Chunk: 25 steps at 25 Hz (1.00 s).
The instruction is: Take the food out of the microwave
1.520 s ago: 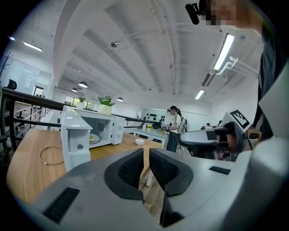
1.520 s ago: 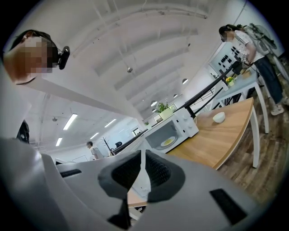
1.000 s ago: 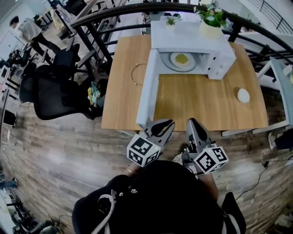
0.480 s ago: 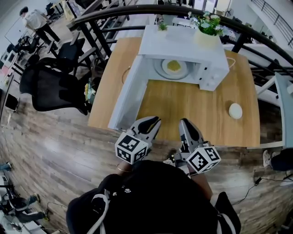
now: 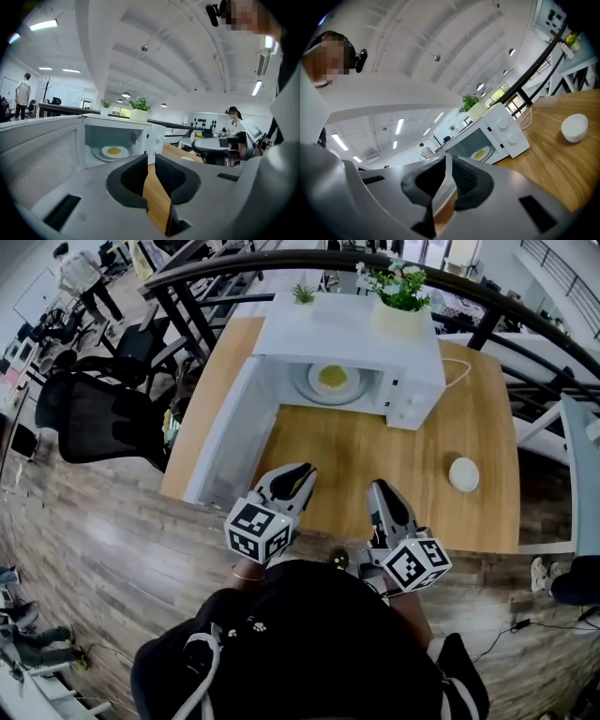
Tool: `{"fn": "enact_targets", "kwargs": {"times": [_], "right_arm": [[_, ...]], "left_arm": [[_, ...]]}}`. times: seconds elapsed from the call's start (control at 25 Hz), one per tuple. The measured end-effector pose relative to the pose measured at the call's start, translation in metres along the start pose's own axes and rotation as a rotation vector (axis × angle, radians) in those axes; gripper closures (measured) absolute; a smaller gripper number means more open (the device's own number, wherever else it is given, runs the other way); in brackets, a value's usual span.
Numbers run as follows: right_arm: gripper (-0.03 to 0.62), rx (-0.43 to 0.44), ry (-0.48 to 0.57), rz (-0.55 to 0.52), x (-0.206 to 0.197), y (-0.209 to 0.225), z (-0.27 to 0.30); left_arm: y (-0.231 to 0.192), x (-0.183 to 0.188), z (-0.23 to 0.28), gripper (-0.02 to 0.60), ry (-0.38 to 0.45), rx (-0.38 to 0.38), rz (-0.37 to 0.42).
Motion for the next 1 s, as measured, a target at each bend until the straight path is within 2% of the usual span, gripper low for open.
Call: {"fn": "enact_targets", "kwargs": {"times": [0.2, 0.44, 0.56, 0.76, 1.0], "right_arm": [[0.554, -0.002, -0.021, 0.004, 0.007, 0.015, 0.0], [0.543, -0.021, -0.04, -0.013, 0.02, 0.033, 0.016], [0.542, -0.036, -0.03, -0.014, 0.031, 0.04, 0.028], [0.526, -0.05, -0.043, -0.025, 0.048, 0.057, 0.058], [0.51, -0.074, -0.084, -0.013, 0.052, 0.08, 0.099]], "left_arm": [[0.001, 0.006, 0.011, 0.549, 0.007, 0.027, 0.003], [-0.016, 0.013, 0.027, 0.547, 0.009, 0.07, 0.014], [-0.032, 0.018, 0.043, 0.5, -0.009, 0.098, 0.024], [-0.06, 0.033, 0.076, 0.486, -0.012, 0.133, 0.021], [-0.089, 0.038, 0.115, 0.435, -0.039, 0.137, 0.008]]}}
Point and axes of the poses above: the fingertips, and each gripper's own axes: z forward along the fingers, y to its right, x out of its top, the point moved 7 cm from there along -z, backward along the fingers, and after that the axes turned 10 degrees about x, right-handed, at the moved point
